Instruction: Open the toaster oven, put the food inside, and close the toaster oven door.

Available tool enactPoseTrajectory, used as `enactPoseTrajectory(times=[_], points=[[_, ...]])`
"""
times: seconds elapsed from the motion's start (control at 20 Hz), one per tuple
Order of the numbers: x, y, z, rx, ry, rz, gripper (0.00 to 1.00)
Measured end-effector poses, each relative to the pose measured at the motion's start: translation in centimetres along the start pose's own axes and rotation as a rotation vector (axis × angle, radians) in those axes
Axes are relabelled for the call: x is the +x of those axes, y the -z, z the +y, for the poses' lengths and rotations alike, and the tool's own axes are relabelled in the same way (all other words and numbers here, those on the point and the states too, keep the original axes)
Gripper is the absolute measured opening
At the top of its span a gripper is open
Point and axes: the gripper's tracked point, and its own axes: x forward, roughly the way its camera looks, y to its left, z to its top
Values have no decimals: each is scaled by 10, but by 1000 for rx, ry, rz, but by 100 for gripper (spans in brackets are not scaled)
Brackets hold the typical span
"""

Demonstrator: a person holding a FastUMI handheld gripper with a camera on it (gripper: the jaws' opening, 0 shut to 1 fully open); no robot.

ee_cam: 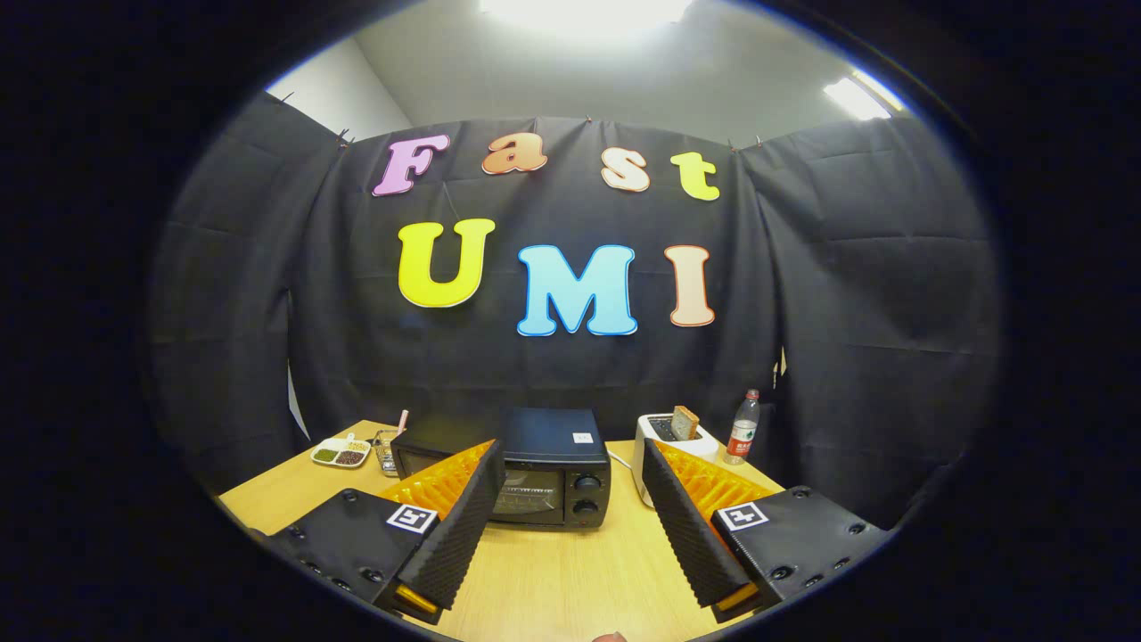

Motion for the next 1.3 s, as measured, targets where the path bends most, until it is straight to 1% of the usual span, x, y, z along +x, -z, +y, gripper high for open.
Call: enactPoseTrajectory(times=[0.15,0.4,0.55,0.8,1.3], points=[[-6,2,-29,-22,23,-13,98],[-9,6,-63,-39,12,-15,98],[-4,6,-76,-27,-4,-17,98],[0,16,-87,-15,-30,16,98],[-5,9,-90,6,-50,1,98]])
